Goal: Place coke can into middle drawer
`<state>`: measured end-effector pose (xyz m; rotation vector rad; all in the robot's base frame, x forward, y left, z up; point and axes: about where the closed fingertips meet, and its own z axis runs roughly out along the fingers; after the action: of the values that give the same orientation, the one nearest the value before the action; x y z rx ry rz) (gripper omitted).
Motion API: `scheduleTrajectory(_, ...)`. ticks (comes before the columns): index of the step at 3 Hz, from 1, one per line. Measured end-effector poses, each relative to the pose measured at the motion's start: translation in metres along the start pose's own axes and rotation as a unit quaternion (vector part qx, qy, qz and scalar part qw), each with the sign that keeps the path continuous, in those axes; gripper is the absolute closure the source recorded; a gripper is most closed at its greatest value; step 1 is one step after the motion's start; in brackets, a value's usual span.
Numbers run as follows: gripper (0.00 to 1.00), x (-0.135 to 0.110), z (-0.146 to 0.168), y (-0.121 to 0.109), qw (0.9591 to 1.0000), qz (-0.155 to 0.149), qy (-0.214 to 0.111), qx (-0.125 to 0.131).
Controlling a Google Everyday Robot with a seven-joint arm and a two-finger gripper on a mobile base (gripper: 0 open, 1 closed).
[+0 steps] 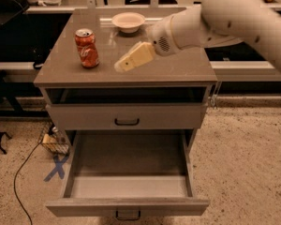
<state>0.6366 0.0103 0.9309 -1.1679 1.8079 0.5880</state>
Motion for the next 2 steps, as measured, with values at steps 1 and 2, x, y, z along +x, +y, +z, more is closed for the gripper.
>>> scheduleTrajectory(1, 0.0, -0.019, 0.064, -0.007, 0.9996, 0.007, -0.02, 0.017)
scheduleTrajectory(2, 0.0, -0.036, 0.117, -0.006, 0.9981, 0.025, -0.048, 0.03)
